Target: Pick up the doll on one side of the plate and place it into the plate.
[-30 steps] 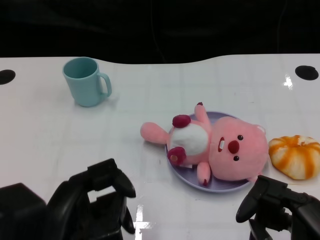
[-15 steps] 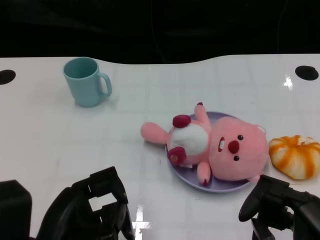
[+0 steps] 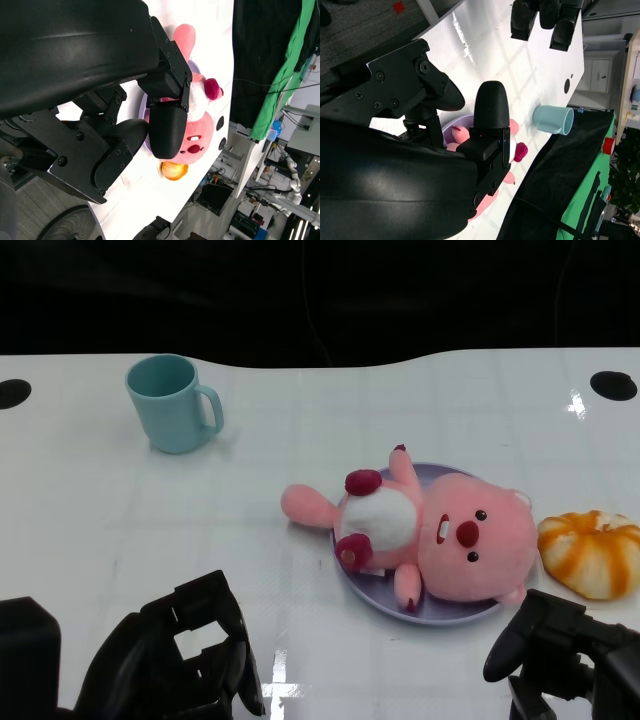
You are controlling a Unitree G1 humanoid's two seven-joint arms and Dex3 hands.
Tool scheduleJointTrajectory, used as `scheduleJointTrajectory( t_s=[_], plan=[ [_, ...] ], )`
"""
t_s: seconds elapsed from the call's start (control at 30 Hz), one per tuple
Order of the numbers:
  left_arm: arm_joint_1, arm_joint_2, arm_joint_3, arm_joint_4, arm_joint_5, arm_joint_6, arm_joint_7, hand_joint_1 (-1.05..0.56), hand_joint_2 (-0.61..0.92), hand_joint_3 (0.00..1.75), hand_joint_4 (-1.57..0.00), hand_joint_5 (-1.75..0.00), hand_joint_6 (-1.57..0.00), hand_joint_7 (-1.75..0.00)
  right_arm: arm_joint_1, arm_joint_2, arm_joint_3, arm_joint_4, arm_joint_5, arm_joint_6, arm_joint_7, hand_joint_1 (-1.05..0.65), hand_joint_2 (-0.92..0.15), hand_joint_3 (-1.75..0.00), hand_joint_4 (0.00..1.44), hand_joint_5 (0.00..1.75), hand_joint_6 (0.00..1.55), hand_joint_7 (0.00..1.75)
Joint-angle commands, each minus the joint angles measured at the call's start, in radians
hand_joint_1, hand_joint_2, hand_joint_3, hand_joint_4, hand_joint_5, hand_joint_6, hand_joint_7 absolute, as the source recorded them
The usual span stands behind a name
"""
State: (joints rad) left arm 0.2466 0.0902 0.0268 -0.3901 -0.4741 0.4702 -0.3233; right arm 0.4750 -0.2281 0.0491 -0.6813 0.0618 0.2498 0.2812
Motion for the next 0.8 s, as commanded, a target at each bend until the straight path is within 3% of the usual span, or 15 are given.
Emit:
scheduleJointTrajectory(
  t_s=[0.03,0.8],
  plan=[
    [0.004,0.008,0.000,0.001,0.002,-0.001,0.006,-0.08,0.47,1.44,-0.87,-1.75,-0.69,-1.75,0.006,0.004,-0.013,0.008,0.018,-0.014,-0.005,-0.03,-0.65,-1.09,0.60,1.75,0.51,1.51],
    [0.009,0.018,-0.017,0.007,0.034,-0.036,-0.008,-0.12,0.44,1.42,-0.87,-1.75,-0.70,-1.75,-0.002,-0.001,-0.009,0.028,0.014,-0.051,-0.008,0.00,-0.64,-1.13,0.61,1.75,0.51,1.54]
  ],
)
